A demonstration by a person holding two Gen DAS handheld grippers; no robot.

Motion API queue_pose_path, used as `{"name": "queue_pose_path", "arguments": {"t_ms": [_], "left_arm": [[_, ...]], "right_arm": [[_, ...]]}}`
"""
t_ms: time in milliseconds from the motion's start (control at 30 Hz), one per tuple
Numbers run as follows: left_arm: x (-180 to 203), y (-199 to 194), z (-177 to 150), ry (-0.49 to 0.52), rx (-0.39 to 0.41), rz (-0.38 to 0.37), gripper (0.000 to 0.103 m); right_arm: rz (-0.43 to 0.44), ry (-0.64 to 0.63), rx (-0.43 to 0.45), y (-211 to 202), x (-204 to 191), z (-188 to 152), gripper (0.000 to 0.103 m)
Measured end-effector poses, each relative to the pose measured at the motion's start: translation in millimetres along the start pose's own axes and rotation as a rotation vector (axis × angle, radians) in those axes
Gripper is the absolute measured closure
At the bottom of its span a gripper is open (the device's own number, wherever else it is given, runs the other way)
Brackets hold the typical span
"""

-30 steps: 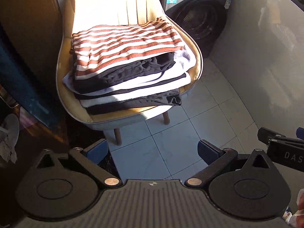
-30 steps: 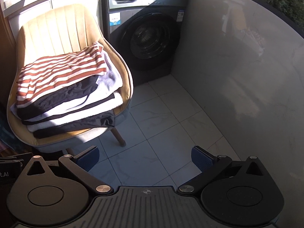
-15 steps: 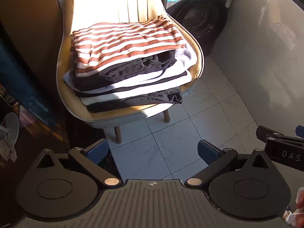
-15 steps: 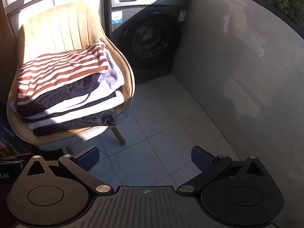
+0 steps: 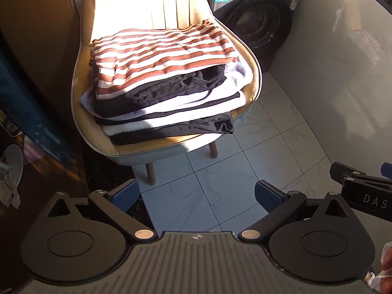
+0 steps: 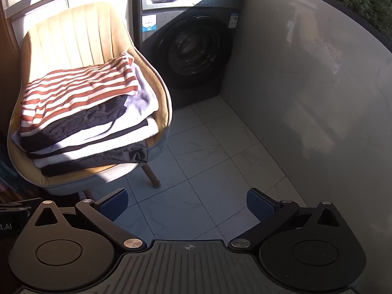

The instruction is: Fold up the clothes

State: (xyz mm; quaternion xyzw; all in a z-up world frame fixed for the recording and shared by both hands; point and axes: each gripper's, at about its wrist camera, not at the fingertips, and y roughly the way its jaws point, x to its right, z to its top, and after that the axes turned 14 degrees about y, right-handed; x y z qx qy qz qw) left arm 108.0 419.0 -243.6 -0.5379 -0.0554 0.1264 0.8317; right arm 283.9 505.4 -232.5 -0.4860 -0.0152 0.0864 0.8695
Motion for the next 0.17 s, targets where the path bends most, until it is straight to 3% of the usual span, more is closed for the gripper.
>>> {"name": "queue_pose_path", "arguments": {"t_ms": [167], "left_arm": [[0.5,-1.6,-1.1,0.003,0.006,0.004,0.001]], "right_arm": [[0.004,-0.002,0.000,-1.3,0.0,-1.3,0.001]]}}
